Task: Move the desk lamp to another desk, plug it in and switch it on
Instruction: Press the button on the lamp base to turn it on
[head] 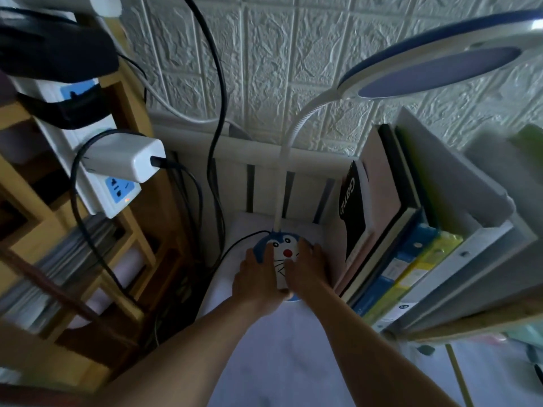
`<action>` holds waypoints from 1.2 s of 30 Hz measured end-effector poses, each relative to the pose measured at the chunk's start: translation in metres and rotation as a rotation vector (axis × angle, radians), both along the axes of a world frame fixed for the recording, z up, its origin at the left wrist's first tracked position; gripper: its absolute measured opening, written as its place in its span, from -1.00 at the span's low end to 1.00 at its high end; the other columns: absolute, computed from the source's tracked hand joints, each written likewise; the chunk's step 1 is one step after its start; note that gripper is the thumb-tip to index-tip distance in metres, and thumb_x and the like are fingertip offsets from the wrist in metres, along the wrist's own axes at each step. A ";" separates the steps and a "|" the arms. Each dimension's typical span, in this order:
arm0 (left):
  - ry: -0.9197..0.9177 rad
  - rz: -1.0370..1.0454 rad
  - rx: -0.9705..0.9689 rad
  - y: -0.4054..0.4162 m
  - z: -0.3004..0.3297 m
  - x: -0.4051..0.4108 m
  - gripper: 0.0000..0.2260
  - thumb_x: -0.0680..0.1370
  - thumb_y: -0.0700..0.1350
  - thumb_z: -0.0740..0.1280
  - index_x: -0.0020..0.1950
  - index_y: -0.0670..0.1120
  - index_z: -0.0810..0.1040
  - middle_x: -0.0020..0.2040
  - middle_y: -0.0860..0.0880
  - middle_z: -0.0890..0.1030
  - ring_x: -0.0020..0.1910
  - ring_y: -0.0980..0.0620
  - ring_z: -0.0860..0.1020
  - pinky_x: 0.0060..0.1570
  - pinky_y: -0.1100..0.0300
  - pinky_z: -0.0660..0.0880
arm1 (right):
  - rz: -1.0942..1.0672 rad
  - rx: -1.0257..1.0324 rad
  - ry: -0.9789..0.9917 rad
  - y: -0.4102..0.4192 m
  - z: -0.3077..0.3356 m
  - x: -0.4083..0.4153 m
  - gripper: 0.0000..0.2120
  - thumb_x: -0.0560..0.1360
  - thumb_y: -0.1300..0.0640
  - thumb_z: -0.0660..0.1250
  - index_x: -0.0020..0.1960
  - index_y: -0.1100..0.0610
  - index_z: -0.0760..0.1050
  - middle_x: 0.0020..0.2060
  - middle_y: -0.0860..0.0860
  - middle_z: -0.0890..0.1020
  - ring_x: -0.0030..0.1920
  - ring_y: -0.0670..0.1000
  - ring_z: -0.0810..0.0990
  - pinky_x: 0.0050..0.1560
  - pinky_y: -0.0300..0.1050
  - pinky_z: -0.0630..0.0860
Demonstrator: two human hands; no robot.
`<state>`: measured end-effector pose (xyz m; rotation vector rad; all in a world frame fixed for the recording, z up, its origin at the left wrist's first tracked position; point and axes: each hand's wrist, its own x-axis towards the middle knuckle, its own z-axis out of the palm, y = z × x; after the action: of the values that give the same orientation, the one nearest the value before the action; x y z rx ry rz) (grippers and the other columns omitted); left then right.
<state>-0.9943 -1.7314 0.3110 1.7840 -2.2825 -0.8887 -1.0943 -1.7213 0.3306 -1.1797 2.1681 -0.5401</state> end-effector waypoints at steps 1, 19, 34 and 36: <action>0.018 0.004 -0.002 0.000 -0.002 0.000 -0.07 0.36 0.18 0.41 0.52 0.08 -0.13 0.49 -0.17 0.07 0.41 -0.20 0.24 0.30 0.00 0.32 | 0.007 0.011 -0.002 0.000 -0.002 0.000 -0.45 0.57 0.08 0.12 0.52 0.02 0.03 0.52 0.10 0.01 0.49 0.20 0.08 0.46 0.10 0.21; 0.004 -0.021 0.010 0.036 0.006 0.025 -0.05 0.35 0.14 0.43 0.53 0.00 -0.12 0.51 -0.15 0.07 0.44 -0.16 0.22 0.36 -0.03 0.34 | 0.056 0.098 0.118 0.042 0.005 0.030 -0.26 0.50 -0.04 0.26 0.53 0.03 -0.09 0.50 0.19 0.01 0.47 0.24 0.06 0.43 0.09 0.19; -0.089 -0.168 -0.047 0.053 0.031 0.045 -0.31 0.52 -0.07 0.30 0.54 -0.09 -0.01 0.54 -0.07 0.15 0.49 -0.04 0.20 0.42 0.01 0.28 | 0.357 -0.048 0.268 0.078 0.015 0.042 -0.31 0.48 0.29 0.22 0.53 0.11 0.00 0.55 -0.02 0.04 0.54 0.06 -0.01 0.50 -0.04 0.11; -0.129 -0.189 -0.018 0.053 0.036 0.044 -0.35 0.53 -0.11 0.28 0.53 -0.08 0.01 0.54 -0.07 0.19 0.49 -0.03 0.23 0.44 0.06 0.26 | 0.382 -0.068 0.315 0.079 0.018 0.045 -0.32 0.47 0.28 0.23 0.52 0.15 0.03 0.54 0.00 0.07 0.52 0.06 0.04 0.48 -0.05 0.11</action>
<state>-0.9503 -1.6785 0.3466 1.6864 -2.5663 -0.7976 -1.0496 -1.6418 0.3482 -1.7649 2.1051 -0.2760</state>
